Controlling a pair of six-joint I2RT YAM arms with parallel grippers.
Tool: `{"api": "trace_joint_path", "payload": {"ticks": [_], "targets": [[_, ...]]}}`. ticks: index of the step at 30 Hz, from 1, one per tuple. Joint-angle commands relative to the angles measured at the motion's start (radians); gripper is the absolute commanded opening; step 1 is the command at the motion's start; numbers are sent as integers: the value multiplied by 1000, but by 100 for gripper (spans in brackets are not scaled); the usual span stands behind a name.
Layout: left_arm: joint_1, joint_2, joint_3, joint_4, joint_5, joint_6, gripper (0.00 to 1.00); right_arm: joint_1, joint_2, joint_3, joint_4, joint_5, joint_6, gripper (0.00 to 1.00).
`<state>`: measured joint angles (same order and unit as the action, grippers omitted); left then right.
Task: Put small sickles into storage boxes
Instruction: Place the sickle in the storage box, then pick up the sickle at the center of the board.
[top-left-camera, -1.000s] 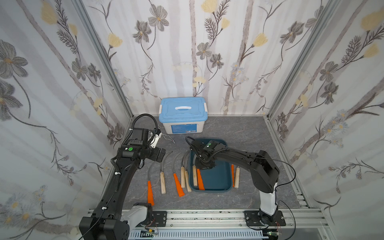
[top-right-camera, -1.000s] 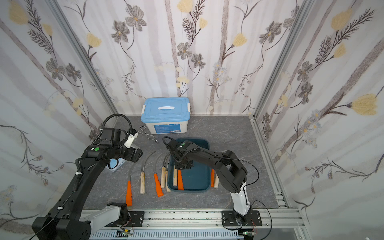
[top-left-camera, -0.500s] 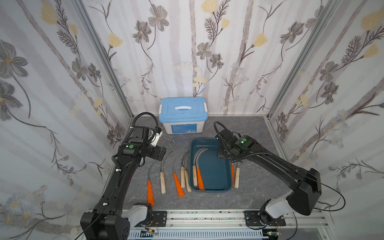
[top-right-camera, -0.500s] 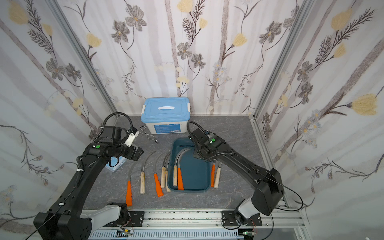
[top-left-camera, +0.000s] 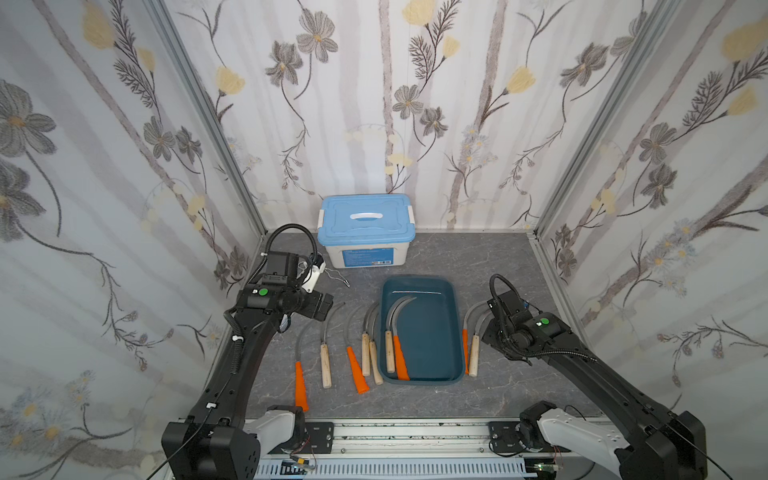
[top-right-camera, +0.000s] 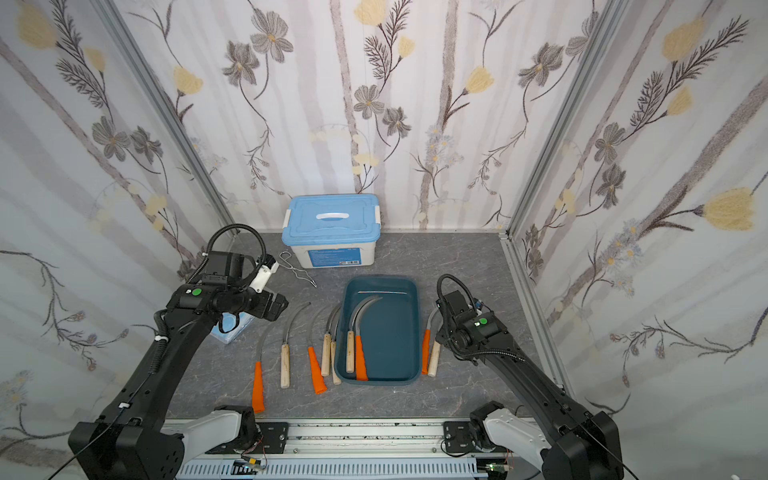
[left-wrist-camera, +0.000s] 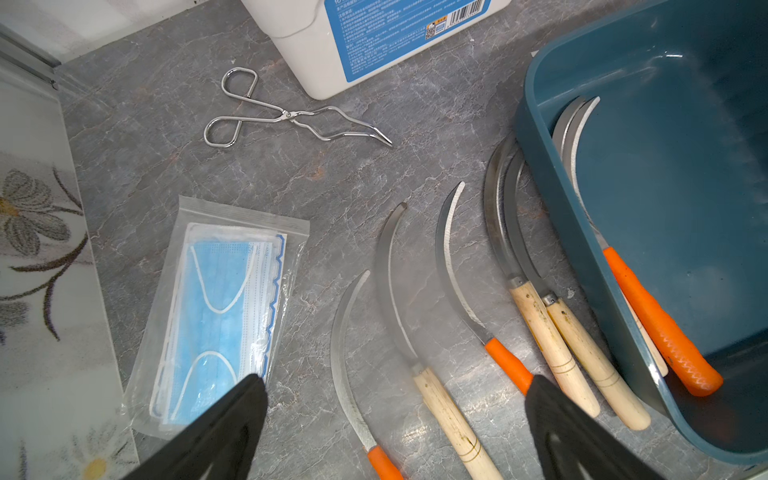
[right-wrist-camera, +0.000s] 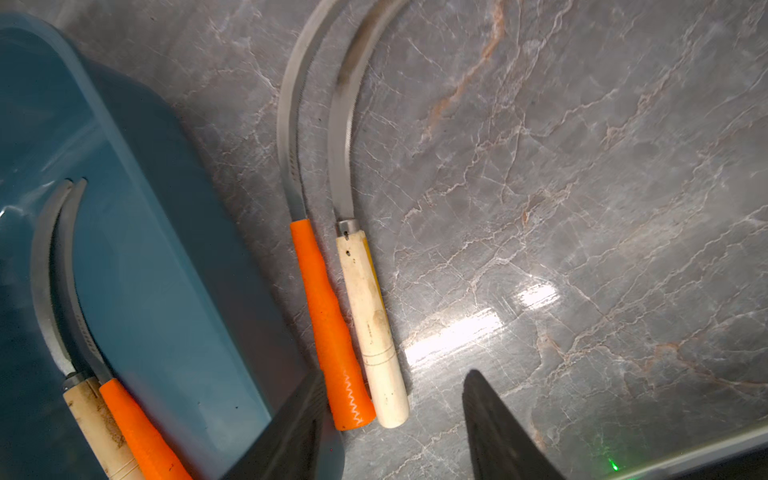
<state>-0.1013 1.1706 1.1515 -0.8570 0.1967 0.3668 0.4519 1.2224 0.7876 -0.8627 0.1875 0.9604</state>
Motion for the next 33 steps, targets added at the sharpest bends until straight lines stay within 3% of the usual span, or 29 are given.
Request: {"api": "trace_joint_path", "payload": {"ticks": [1,8,18,33], "targets": [[0,-1,9,0,8,8,100,-34,-10,-84,105,-75,14,55],[0,-11,7,-4,-5,14,100,-68,-30,-180,173,-110,13,53],[0,-14,5,-4,-7,6,100,-71,79,-186,233,-146,-41,50],[0,-37,-12,-9,-22,4,100,-71,253,-51,221,-123,-152,51]]}}
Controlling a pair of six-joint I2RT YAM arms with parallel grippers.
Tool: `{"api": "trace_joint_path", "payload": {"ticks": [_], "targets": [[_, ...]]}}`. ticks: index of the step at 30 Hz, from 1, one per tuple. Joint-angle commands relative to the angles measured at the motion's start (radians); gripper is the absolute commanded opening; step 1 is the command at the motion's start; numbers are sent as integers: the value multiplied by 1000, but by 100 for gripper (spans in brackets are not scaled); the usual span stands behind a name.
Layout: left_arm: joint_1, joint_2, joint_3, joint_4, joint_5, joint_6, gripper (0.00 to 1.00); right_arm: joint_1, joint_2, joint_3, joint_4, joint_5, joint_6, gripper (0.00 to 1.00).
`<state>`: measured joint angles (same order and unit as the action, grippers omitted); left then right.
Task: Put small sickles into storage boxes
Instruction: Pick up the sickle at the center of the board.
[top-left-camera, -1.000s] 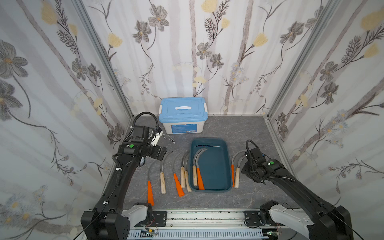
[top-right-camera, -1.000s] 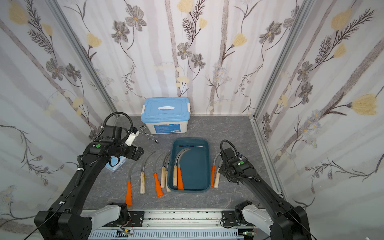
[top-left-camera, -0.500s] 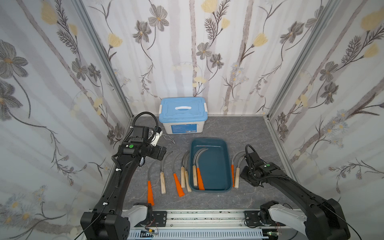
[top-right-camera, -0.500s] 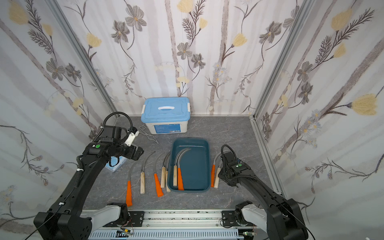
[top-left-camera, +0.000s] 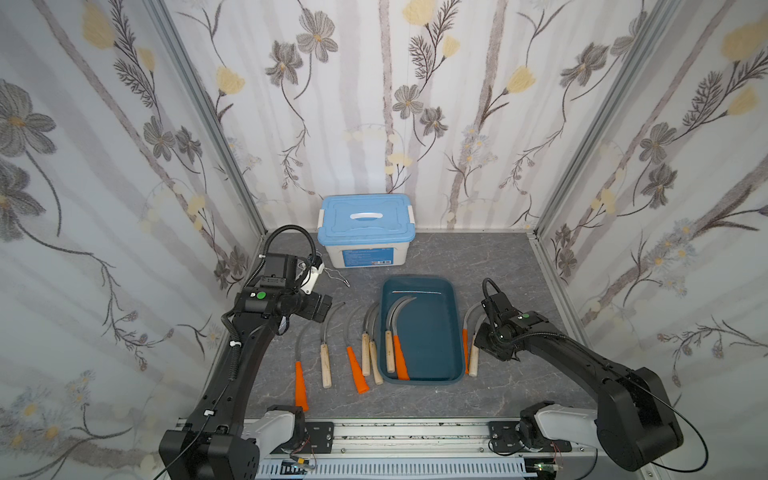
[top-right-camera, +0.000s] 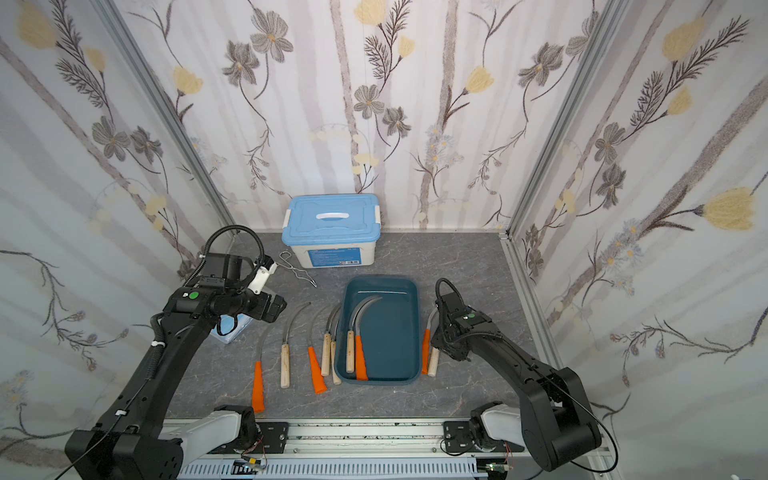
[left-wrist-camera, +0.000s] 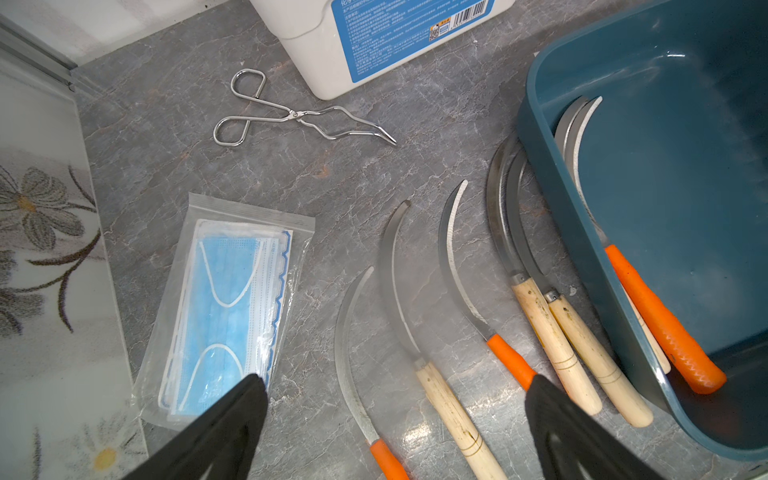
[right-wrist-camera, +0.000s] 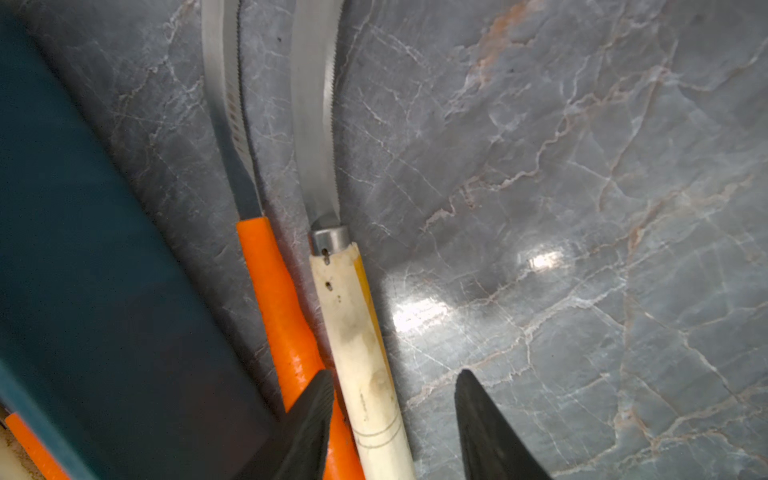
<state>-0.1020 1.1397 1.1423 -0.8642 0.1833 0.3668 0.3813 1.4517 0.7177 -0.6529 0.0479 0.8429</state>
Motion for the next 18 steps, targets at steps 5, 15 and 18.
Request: {"api": "trace_joint_path", "payload": {"ticks": [5,15,18], "targets": [[1,-12,-7,-1,-13,1,100,0,48,20,14,20,-48,52],[1,-12,-11,2,-19,-9,100,0,126,108,13,11,-90,52],[1,-14,-10,2,-24,-9,100,0,139,124,12,4,-100,52]]}}
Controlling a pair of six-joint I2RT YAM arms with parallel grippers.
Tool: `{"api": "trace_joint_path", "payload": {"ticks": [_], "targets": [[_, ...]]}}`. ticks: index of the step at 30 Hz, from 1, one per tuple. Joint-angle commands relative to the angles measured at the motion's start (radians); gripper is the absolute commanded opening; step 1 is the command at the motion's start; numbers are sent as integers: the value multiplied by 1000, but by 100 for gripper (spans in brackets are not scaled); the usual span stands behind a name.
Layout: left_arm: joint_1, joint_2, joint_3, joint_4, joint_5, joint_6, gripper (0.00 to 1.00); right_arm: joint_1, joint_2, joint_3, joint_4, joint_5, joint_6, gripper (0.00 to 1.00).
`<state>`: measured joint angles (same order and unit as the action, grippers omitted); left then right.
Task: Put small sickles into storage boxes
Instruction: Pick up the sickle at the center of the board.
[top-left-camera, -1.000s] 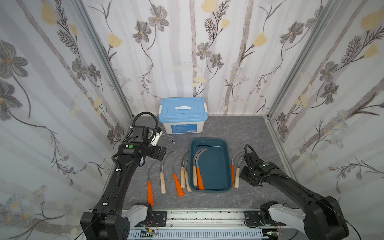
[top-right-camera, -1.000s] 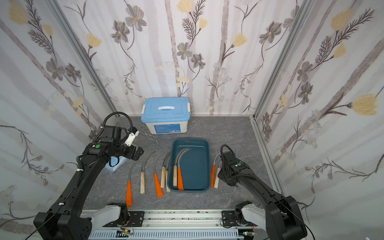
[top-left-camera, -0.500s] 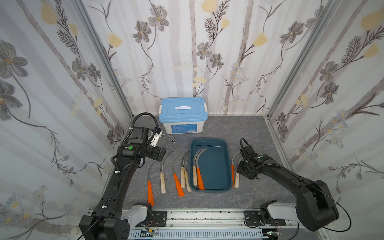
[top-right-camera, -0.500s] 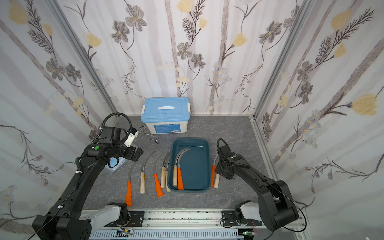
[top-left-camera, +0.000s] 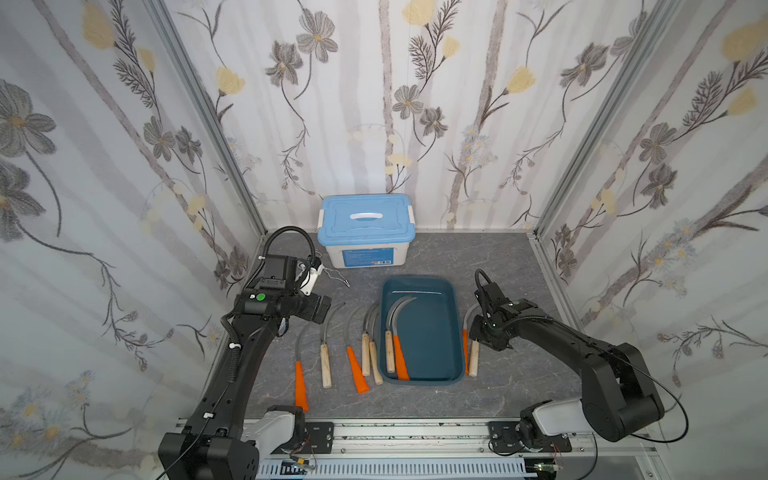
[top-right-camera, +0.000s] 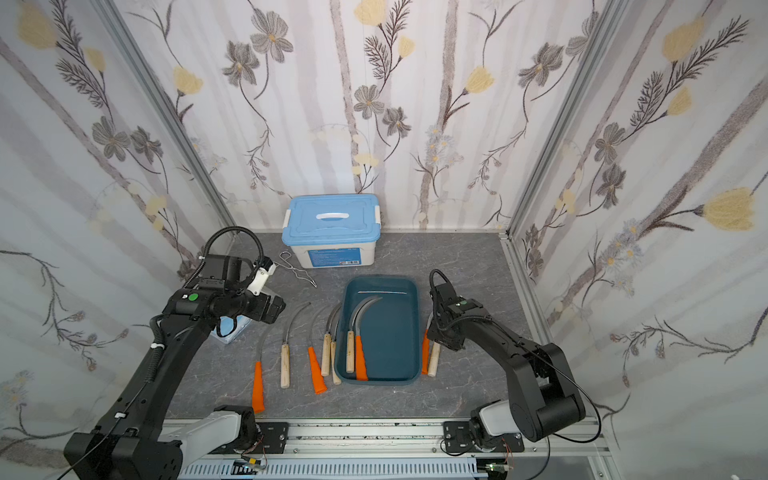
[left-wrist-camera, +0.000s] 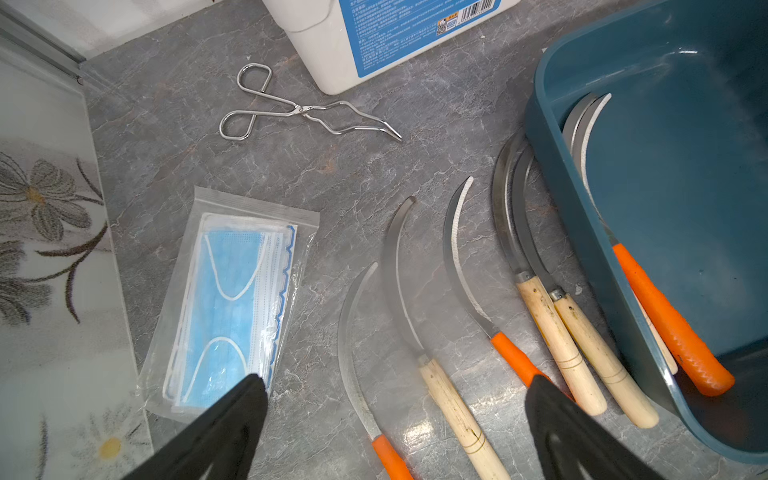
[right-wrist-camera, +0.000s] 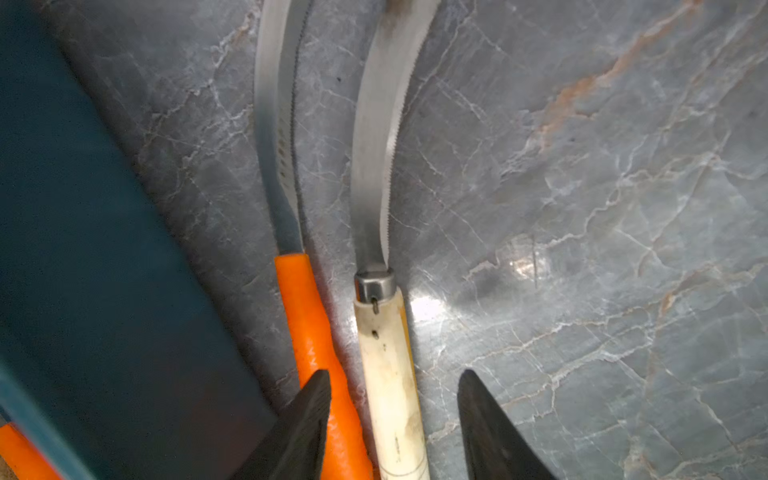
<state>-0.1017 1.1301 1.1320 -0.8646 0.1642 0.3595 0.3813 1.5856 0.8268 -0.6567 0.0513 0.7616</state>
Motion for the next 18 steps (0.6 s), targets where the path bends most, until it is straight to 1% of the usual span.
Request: {"api": "trace_joint_path", "payload": {"ticks": [1,6,18], "targets": [[0,-6,-2,2,-6,-2,100,0,40,19,18,-2,-22,51],[0,-12,-7,0,-15,2,100,1,84,41,13,-3,-38,50],[0,-16,-16,2,-20,-1,100,6,137,46,18,-9,-55,48]]}}
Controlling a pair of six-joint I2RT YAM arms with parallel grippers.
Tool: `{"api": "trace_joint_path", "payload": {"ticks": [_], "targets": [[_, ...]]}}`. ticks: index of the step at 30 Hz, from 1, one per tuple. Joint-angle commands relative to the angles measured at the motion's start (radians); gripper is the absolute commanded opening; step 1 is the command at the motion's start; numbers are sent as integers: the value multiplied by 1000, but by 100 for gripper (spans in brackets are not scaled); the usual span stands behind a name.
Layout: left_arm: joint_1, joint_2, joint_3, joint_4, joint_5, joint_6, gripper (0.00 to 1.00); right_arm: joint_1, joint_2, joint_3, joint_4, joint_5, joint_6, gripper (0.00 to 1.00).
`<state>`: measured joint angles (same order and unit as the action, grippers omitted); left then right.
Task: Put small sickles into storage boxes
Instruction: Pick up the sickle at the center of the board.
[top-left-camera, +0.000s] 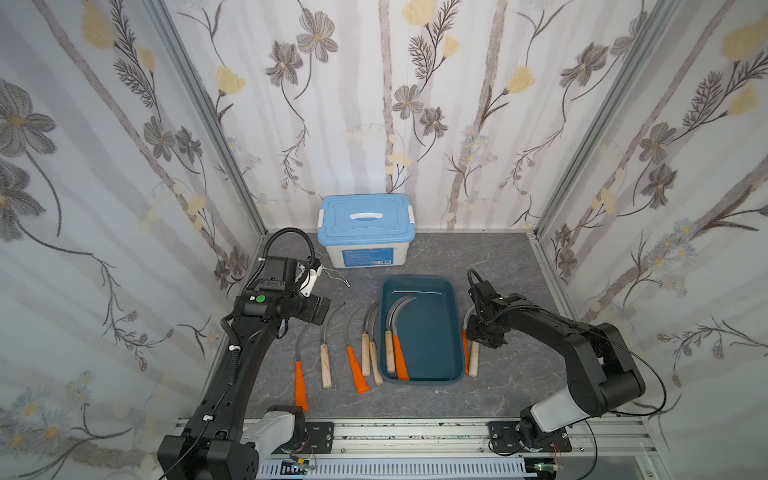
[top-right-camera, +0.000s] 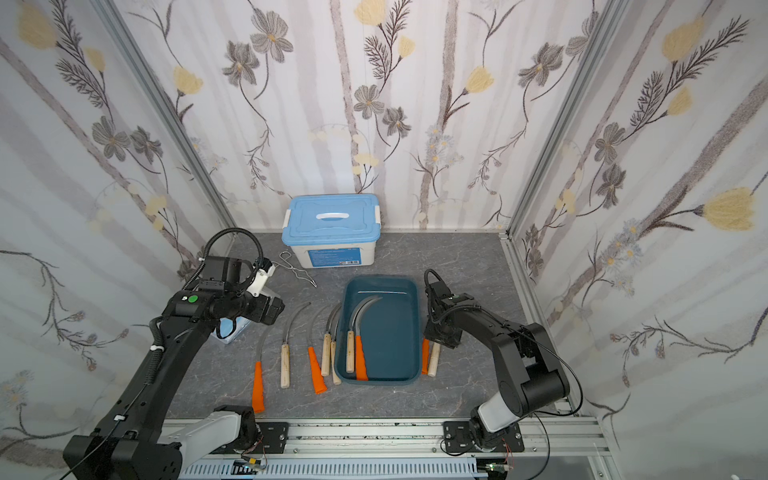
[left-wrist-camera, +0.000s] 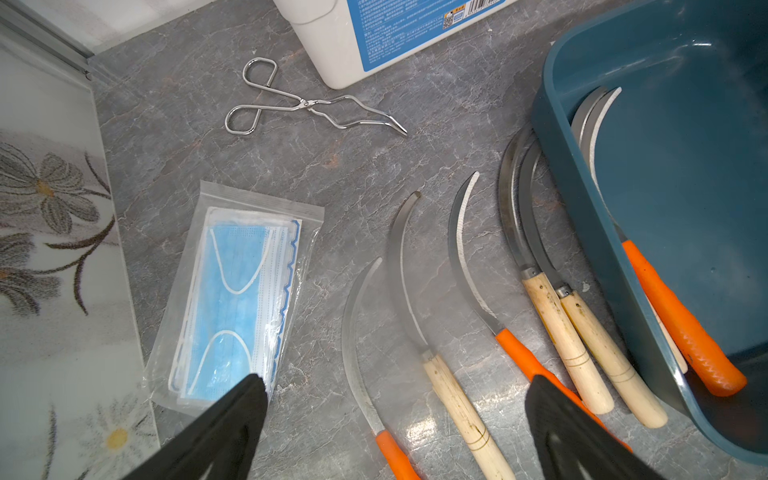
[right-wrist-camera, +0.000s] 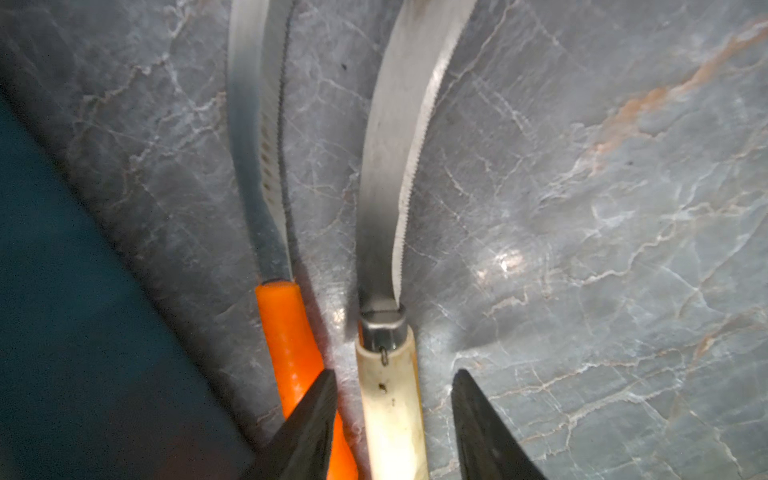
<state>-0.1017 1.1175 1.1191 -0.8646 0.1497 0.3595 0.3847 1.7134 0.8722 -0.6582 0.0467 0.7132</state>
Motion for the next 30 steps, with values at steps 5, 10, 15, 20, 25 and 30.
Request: {"api": "trace_joint_path", "payload": {"ticks": [5,10,15,20,25,30], "targets": [[0,-5,-4,-1,-5,-1,100,7,17,-29,47,-4,4,46],[0,-11,-7,-5,-6,2,100,9,22,-41,62,-5,9,44],[0,-15,-7,-9,-8,7,100,11,27,-34,59,3,3,43],[0,-15,-5,-10,-9,7,100,10,32,-32,58,7,-4,40],[0,-14,-7,-6,-9,9,100,11,27,-33,57,14,-4,38],[0,-13,-6,-2,-11,9,100,10,30,-35,59,15,-4,37]]}}
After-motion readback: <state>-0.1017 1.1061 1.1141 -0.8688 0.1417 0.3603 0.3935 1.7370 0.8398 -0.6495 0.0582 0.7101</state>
